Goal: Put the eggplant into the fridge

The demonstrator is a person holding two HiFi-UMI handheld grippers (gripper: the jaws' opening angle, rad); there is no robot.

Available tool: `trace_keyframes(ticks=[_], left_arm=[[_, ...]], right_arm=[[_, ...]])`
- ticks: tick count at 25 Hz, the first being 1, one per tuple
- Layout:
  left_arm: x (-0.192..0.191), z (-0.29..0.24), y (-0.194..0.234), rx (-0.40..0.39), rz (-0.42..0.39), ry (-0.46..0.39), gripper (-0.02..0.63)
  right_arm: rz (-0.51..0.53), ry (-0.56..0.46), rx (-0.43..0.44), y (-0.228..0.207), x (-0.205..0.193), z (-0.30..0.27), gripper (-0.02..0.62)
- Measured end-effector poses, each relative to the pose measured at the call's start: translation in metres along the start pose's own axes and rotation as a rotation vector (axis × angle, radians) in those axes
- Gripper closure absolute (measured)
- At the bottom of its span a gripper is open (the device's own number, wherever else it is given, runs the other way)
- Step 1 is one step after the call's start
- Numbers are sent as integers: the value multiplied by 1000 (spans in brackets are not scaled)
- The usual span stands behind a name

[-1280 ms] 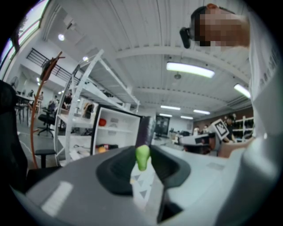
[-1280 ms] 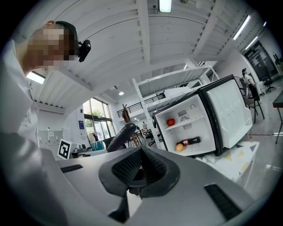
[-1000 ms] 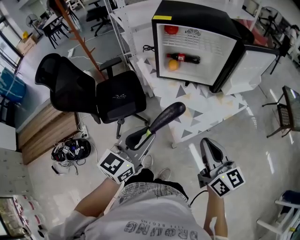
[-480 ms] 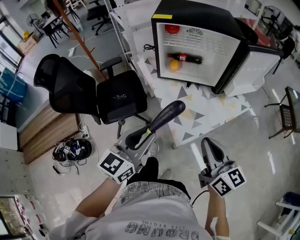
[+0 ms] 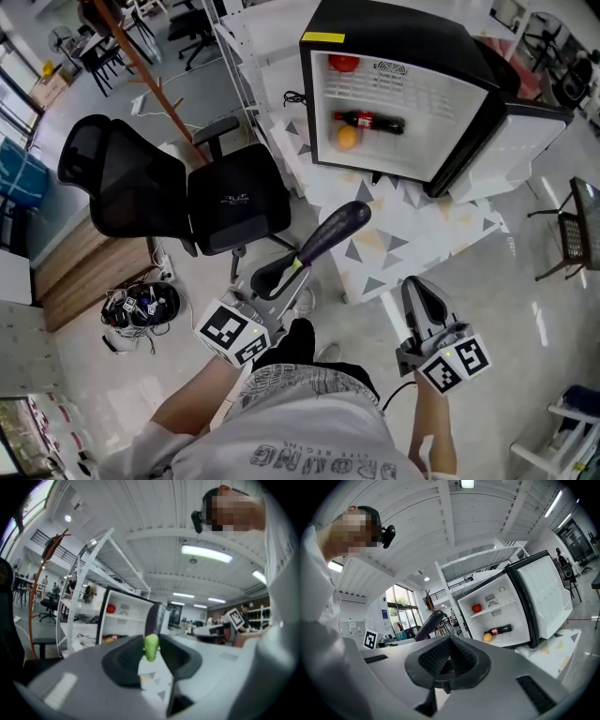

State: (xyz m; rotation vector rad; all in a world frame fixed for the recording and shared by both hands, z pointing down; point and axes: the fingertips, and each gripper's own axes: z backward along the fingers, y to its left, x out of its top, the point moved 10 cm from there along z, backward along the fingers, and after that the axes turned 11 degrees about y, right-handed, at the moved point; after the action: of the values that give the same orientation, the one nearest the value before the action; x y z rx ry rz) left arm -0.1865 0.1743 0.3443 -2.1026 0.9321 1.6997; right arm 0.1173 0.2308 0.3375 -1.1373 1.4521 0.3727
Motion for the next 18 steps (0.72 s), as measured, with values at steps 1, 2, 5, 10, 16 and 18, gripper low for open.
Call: trace_keyframes(ticks=[1,2,5,10,16,18], left_arm=[[1,-2,3,-1,2,0,492],[2,-5,6,-2,3,-1,492],[4,-13,17,-4,6,-1,492],[9,-26,35,-7,10,5,492],[16,-45,57,-20,4,14,492],[19,-52,65,-25,3,17,492]], right_arm=[[0,2,0,-2,1,-4,594],[0,4,1,-4,3,-7,594],[2,7,3,-10,8,-19,594],[-1,11,4,-19,16,-39,594],[-4,13,-6,-32,26,-62,595],[-5,13,-11,-37,29,-70,594]])
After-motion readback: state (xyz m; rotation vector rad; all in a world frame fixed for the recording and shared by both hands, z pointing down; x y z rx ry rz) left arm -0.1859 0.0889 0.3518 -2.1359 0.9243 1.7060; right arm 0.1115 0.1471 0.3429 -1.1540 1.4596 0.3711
